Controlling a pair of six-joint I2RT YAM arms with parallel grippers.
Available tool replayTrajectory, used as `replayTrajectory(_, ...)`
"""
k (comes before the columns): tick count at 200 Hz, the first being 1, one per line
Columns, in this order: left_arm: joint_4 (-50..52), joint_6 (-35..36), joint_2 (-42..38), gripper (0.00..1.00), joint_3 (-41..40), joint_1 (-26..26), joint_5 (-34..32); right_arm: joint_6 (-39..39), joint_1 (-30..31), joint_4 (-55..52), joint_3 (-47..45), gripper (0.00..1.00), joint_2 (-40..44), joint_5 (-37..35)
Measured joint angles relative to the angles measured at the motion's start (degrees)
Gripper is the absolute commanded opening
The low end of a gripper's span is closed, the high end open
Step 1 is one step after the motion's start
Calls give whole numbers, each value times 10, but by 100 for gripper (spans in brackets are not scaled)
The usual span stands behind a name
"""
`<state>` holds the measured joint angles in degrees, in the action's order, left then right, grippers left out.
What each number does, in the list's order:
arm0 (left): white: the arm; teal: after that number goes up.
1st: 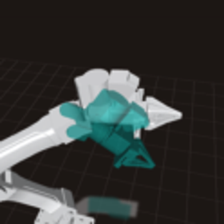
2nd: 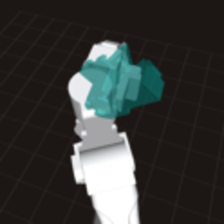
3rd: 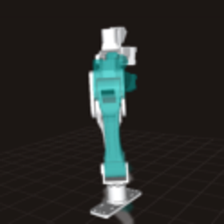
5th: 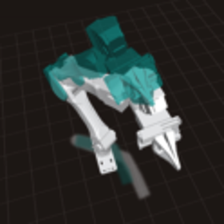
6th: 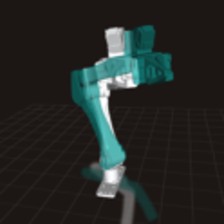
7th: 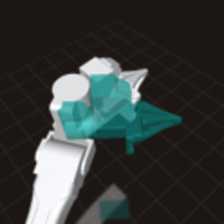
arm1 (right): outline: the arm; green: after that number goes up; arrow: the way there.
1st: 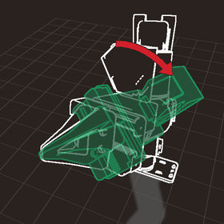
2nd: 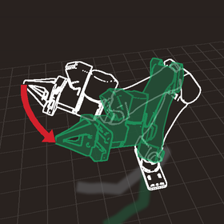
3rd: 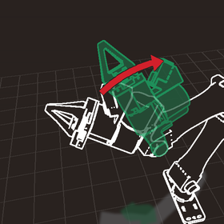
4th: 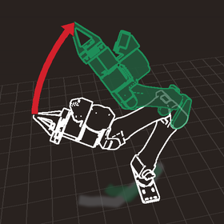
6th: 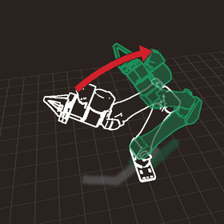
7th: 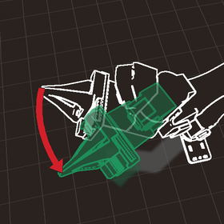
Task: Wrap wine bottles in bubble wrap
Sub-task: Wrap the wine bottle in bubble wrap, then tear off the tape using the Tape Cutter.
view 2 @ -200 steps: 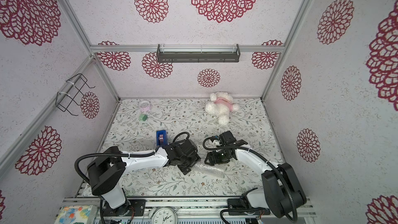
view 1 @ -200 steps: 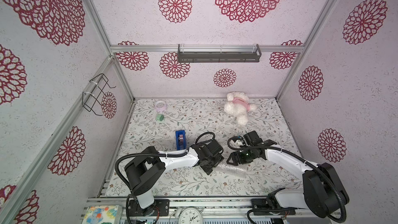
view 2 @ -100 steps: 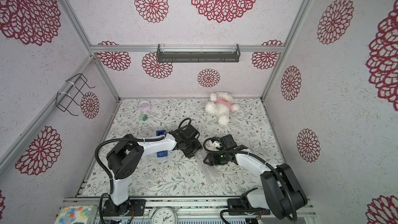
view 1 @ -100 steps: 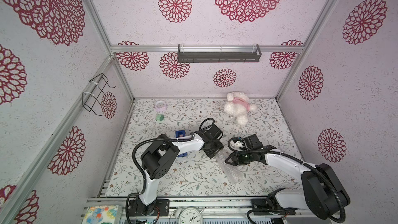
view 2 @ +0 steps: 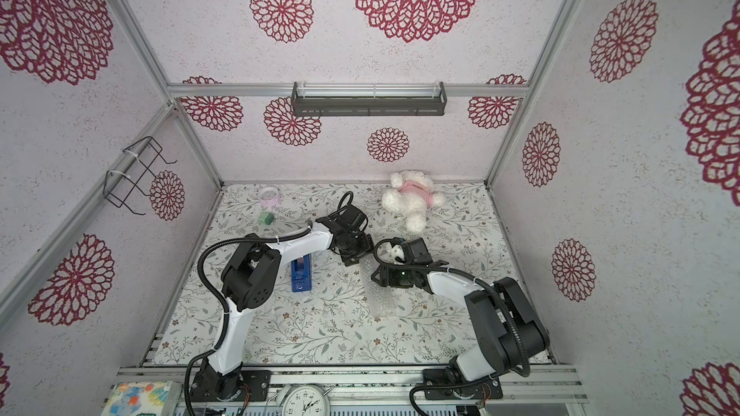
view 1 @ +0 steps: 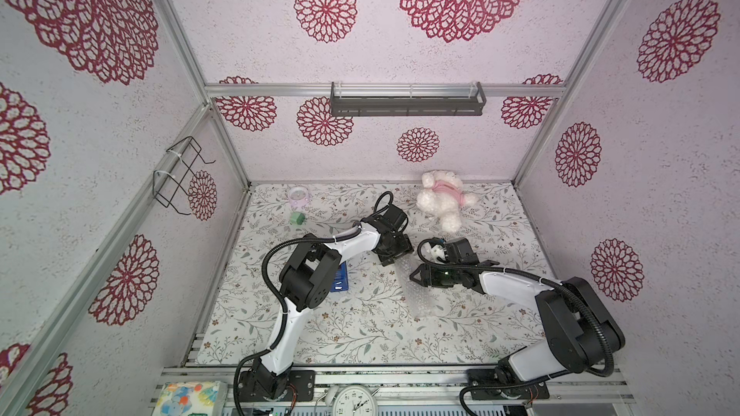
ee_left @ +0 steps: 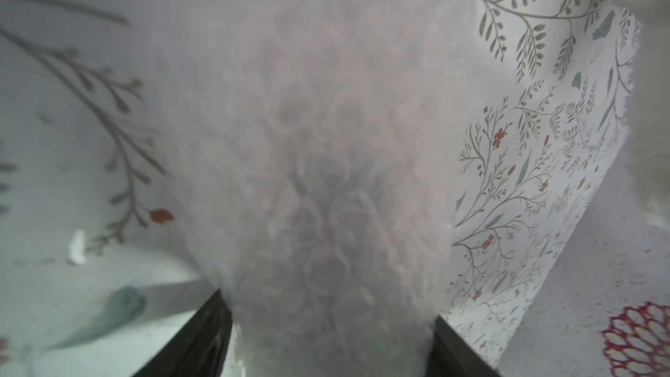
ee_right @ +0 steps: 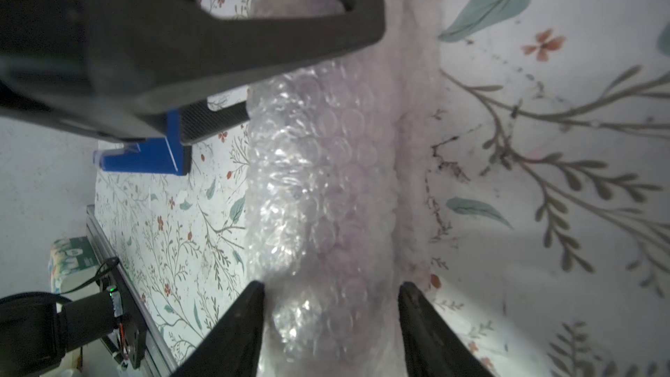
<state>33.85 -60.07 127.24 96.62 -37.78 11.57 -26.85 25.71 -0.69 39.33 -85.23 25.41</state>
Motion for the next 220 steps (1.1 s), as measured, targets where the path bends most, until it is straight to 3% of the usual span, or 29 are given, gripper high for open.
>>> replayTrajectory(64, 43, 106, -26, 86, 1, 24, -6, -12, 0, -49, -9, 72, 106, -67)
replayTrajectory(126, 64, 173, -184, 87, -62, 45, -44, -12, 6, -109, 18, 69, 117, -86)
replayTrajectory(153, 66, 189, -281, 87, -142, 66, -72, -13, 44, -135, 63, 67, 116, -113)
replayTrajectory(186, 79, 192, -435, 86, -283, 112, -96, -34, 141, -109, 136, 63, 71, -138)
replayTrajectory(220, 66, 158, -594, 75, -450, 200, -65, -80, 233, -27, 175, 54, -30, -136)
